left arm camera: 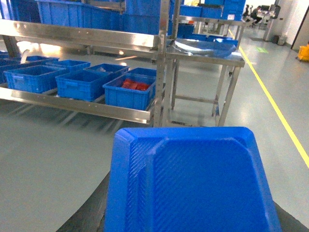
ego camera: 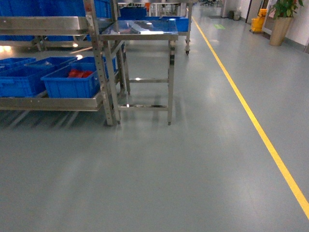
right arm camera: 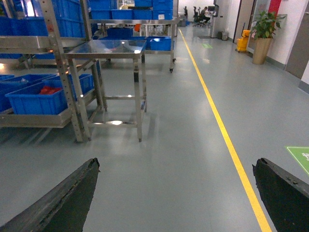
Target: Pick blue part to blue bin on bottom shelf
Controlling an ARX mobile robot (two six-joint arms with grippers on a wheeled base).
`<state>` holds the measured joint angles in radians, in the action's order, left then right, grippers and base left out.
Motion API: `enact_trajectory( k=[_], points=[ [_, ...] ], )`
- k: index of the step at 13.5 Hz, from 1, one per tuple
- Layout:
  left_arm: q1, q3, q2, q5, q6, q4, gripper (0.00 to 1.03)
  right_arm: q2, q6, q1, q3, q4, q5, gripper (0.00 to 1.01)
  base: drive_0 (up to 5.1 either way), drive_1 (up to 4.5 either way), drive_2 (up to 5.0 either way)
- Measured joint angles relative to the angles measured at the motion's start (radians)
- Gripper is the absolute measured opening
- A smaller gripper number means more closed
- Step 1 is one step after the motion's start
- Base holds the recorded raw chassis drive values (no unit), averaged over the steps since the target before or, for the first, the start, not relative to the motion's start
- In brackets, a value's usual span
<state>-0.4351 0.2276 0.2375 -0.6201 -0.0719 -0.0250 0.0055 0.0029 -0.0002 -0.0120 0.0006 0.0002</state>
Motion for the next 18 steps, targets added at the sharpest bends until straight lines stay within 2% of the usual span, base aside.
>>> enact_trajectory(
  k=[18],
  points=[
    [0.0,0.0,-0.002,-0.001,0.0,-0.004,0.43,0.0,0.0,0.0,0.0,-0.005,0.0,0.98,-0.1,4.13,-4.3]
  ],
)
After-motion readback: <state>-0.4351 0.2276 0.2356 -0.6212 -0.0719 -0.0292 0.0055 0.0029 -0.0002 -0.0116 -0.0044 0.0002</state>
